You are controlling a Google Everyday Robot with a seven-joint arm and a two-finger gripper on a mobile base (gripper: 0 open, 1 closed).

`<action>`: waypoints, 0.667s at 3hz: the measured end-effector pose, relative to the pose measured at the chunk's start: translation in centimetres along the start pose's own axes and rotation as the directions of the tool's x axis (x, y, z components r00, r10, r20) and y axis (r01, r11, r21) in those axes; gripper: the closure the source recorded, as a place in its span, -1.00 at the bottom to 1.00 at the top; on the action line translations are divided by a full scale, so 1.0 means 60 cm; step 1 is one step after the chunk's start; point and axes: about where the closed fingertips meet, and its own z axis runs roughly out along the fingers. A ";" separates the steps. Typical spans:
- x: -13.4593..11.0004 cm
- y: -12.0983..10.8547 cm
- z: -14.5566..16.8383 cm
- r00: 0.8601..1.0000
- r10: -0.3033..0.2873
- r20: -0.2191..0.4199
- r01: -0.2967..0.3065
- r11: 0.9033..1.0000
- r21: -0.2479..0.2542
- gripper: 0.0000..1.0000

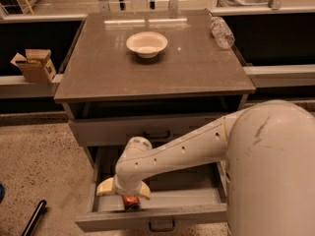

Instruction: Pick coke can from middle drawer and place on counter

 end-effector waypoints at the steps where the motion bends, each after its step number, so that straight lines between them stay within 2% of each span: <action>1: 0.006 0.019 0.063 1.000 0.013 -0.001 -0.013 0.998 -0.069 -1.00; 2: 0.011 0.031 0.098 0.999 0.028 0.034 -0.026 0.998 -0.056 -1.00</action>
Offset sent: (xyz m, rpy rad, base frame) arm 0.0112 -0.0037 -0.0853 -0.0353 0.0758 0.0094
